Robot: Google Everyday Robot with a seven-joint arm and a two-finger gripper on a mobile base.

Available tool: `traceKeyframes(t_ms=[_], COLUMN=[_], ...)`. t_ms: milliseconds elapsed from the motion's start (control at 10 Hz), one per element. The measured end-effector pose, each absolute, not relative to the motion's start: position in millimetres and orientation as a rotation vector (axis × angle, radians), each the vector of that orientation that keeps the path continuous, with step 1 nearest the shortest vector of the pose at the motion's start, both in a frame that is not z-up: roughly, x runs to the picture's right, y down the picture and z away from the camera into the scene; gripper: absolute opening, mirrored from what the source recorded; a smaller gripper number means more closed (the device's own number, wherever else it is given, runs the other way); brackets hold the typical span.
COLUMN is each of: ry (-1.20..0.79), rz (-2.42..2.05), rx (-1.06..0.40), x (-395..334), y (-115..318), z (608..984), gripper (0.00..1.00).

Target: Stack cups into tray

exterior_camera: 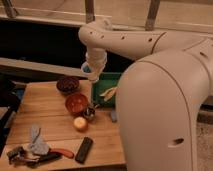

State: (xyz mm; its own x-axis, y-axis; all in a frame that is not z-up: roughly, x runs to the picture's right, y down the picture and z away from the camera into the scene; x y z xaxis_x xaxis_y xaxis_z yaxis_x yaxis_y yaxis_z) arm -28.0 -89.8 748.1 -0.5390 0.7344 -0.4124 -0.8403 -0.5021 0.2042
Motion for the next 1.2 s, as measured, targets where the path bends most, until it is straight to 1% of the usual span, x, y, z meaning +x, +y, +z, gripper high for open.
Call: traceKeyframes(t_ms=[500, 800, 1000, 1200], ry=[0.491, 0.532, 0.523, 0.456], rz=[2.124, 2.2, 2.239, 2.288], rx=[-0.337, -0.35, -0.399, -0.517], x=[-27.1, 8.4, 26.8, 55.0], y=[-90.1, -84.9, -81.9, -79.4], z=[751.3, 765.9, 773.0, 781.3], gripper=[0.0, 0.0, 0.0, 0.0])
